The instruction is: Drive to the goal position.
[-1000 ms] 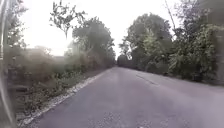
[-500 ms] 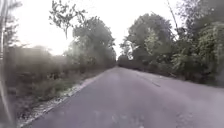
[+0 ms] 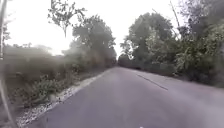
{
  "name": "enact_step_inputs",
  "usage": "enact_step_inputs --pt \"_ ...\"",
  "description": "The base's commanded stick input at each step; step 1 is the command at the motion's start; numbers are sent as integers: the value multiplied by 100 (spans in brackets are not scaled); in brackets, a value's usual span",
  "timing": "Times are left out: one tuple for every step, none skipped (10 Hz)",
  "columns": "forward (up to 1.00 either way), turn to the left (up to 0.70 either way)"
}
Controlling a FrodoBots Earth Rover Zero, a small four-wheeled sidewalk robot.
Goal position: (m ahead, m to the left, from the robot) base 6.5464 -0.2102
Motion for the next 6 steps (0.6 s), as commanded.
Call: enact_step_inputs --pt "70 1" --pt "70 1" --pt "70 1" --pt "70 1" --pt "70 1" --pt "70 1"
